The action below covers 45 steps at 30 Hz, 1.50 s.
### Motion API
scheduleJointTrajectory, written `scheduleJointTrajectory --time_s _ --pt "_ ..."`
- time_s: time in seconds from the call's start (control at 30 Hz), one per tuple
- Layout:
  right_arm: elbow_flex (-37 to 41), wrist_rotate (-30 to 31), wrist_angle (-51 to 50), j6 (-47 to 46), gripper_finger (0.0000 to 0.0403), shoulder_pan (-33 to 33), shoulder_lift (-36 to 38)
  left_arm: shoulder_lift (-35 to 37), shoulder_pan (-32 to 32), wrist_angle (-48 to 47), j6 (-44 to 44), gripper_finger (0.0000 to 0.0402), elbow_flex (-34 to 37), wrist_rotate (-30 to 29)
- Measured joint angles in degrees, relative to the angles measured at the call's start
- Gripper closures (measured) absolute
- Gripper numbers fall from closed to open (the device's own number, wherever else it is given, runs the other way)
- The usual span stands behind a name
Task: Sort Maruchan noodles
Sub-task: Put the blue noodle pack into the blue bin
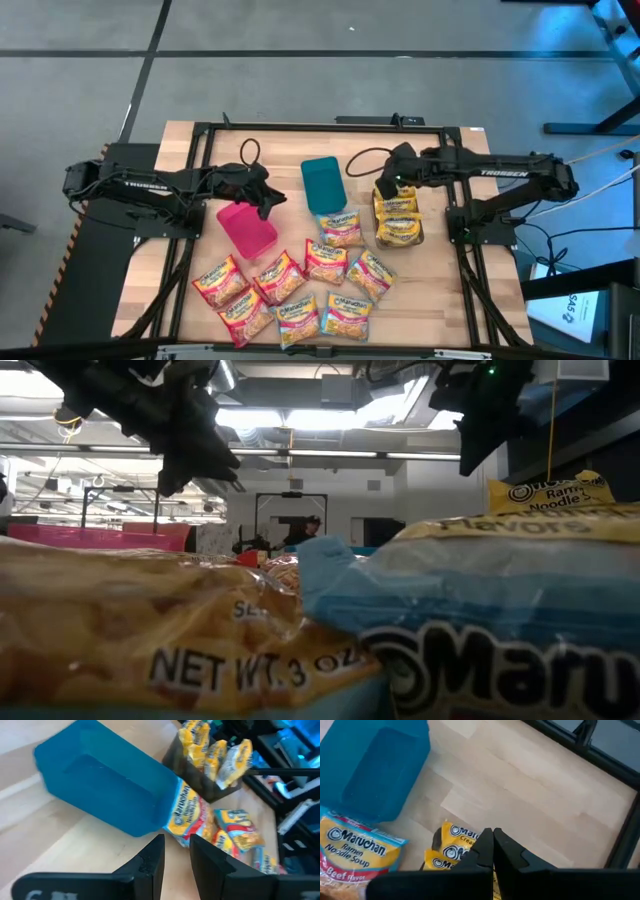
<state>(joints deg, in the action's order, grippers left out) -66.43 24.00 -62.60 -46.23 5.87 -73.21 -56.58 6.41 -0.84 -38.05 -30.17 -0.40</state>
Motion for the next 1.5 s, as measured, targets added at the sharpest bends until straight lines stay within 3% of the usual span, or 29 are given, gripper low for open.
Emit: scheduleJointTrajectory --time_s 0.17,0.43,0.53,0.73,0.93,1.2,1.37,1.5 --pt "-0.02 -14.26 10.74 9.83 0.0398 1.41 -0.79 0.0 0.0 0.14 1.28 0.0317 0.0 -0.14" --pt "-0.02 -28.61 25.02 18.25 0.0392 1.31 -6.79 0.0 0.0 -0.73 5.6 0.0317 0.0 -3.63" --pt "-0.02 -31.09 24.73 20.2 0.0366 1.29 -10.24 0.0 0.0 -2.92 5.22 0.0317 0.0 -4.21" --pt "0.0 -38.18 25.18 21.44 0.0277 1.29 -16.16 0.0 0.0 -5.37 4.13 0.0317 0.0 -4.22" --pt "0.0 -40.2 25.04 21.48 0.0215 1.37 -18.88 0.0 0.0 -6.09 4.1 0.0317 0.0 -4.22" --pt "-6.53 -42.33 21.11 26.02 0.0208 1.26 -24.34 0.0 0.0 -6.12 4.11 0.0317 0.0 -4.6" --pt "-12.83 -37.32 11.99 31.37 0.0207 1.27 -29.22 0.0 -0.07 -6.19 4.07 0.0317 0.0 -4.24" --pt "-13.46 -33.74 7.54 32.26 0.0207 1.4 -31.63 0.0 -0.11 -6.17 4.07 0.0317 0.0 -4.22"
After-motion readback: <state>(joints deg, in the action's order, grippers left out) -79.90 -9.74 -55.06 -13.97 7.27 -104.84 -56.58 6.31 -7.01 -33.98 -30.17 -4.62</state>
